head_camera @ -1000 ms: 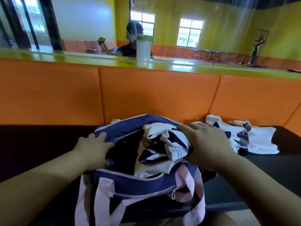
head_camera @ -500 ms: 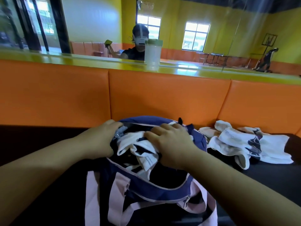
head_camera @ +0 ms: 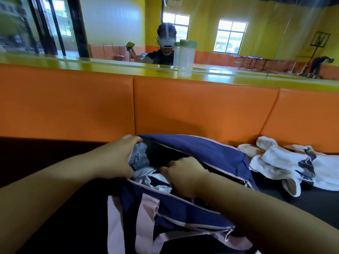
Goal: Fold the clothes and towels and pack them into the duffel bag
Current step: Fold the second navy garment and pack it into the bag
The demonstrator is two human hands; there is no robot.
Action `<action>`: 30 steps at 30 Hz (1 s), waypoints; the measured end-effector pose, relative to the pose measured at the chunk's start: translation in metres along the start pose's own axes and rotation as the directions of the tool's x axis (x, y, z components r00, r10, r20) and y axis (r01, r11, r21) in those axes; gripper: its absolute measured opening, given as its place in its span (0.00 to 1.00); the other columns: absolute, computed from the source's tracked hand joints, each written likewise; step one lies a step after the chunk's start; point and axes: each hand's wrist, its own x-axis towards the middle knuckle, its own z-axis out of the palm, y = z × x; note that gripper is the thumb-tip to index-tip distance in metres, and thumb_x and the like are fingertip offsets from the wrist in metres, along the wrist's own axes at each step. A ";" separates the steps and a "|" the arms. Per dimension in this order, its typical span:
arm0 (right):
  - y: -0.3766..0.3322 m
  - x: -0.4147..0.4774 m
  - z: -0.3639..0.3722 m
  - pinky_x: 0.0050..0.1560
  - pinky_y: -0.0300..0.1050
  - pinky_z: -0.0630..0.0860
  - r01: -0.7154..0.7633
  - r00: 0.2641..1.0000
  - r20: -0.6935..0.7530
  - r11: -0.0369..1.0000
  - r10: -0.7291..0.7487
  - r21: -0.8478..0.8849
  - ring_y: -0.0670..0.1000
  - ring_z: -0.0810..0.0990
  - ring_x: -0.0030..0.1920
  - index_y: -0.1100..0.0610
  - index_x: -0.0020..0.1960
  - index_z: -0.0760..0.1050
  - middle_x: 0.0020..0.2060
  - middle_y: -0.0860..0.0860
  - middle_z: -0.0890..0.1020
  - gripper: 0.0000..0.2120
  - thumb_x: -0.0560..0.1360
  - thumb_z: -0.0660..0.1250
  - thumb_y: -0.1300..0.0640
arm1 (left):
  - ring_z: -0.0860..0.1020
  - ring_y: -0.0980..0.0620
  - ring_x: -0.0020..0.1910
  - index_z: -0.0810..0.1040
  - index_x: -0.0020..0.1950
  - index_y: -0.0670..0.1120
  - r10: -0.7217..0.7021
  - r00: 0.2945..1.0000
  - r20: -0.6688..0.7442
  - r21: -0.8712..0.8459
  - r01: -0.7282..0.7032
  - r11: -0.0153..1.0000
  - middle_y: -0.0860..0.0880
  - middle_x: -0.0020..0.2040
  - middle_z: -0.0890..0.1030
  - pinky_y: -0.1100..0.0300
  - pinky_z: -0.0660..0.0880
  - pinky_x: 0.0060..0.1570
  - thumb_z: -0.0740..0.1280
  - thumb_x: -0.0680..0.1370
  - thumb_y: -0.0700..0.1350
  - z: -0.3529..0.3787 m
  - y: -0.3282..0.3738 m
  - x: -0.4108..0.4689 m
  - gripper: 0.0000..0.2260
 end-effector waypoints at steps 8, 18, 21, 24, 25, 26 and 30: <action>0.009 0.002 -0.011 0.37 0.47 0.71 -0.095 0.995 0.021 0.993 0.094 0.067 0.60 0.78 0.45 0.54 0.53 0.69 0.48 0.54 0.79 0.14 0.71 0.65 0.51 | 0.77 0.56 0.46 0.57 0.73 0.52 0.013 1.000 0.004 -0.003 -0.013 1.000 0.54 0.68 0.64 0.63 0.76 0.36 0.73 0.66 0.44 0.006 0.013 0.009 0.39; 0.013 -0.019 0.019 0.71 0.56 0.59 0.091 0.990 -0.124 0.981 -0.070 0.171 0.60 0.57 0.70 0.52 0.73 0.63 0.72 0.57 0.60 0.34 0.70 0.68 0.43 | 0.75 0.54 0.53 0.58 0.72 0.53 0.014 1.000 -0.014 -0.040 -0.015 0.999 0.54 0.67 0.64 0.59 0.78 0.46 0.72 0.66 0.43 0.016 0.001 0.004 0.38; 0.018 -0.034 0.014 0.66 0.51 0.67 0.125 0.988 -0.128 0.924 -0.084 0.360 0.54 0.69 0.63 0.52 0.65 0.75 0.64 0.52 0.73 0.24 0.75 0.62 0.40 | 0.73 0.57 0.54 0.58 0.72 0.53 0.029 0.999 -0.030 -0.050 -0.030 0.998 0.54 0.68 0.63 0.67 0.74 0.43 0.72 0.67 0.44 0.020 0.001 0.001 0.37; 0.018 -0.035 0.014 0.60 0.49 0.71 0.058 0.998 -0.042 0.849 -0.043 0.525 0.51 0.75 0.58 0.51 0.61 0.77 0.58 0.51 0.78 0.17 0.79 0.59 0.44 | 0.72 0.57 0.56 0.57 0.72 0.53 0.044 0.998 -0.046 -0.047 -0.046 0.998 0.55 0.70 0.61 0.64 0.75 0.47 0.71 0.69 0.44 0.026 0.003 -0.004 0.36; 0.017 -0.033 0.016 0.61 0.48 0.70 0.035 0.999 -0.020 0.862 -0.029 0.505 0.52 0.74 0.60 0.51 0.62 0.77 0.60 0.51 0.77 0.17 0.78 0.60 0.44 | 0.73 0.57 0.56 0.56 0.72 0.54 0.049 0.998 -0.048 -0.040 -0.050 0.998 0.55 0.70 0.61 0.63 0.75 0.48 0.70 0.69 0.44 0.027 0.004 -0.006 0.36; 0.016 -0.030 0.020 0.63 0.48 0.69 0.011 1.000 0.013 0.885 -0.020 0.466 0.53 0.72 0.63 0.50 0.64 0.75 0.64 0.51 0.75 0.19 0.77 0.62 0.43 | 0.74 0.57 0.54 0.56 0.72 0.54 0.055 0.997 -0.049 -0.032 -0.057 0.998 0.55 0.69 0.61 0.64 0.75 0.44 0.70 0.70 0.43 0.029 0.006 -0.008 0.35; 0.004 -0.018 0.042 0.73 0.64 0.50 -0.018 0.967 0.249 0.954 -0.060 0.299 0.58 0.48 0.76 0.42 0.75 0.56 0.77 0.48 0.55 0.37 0.71 0.66 0.36 | 0.76 0.54 0.33 0.54 0.65 0.58 0.055 0.997 -0.046 -0.007 -0.056 0.998 0.55 0.51 0.69 0.63 0.70 0.26 0.70 0.71 0.43 0.036 0.008 -0.016 0.32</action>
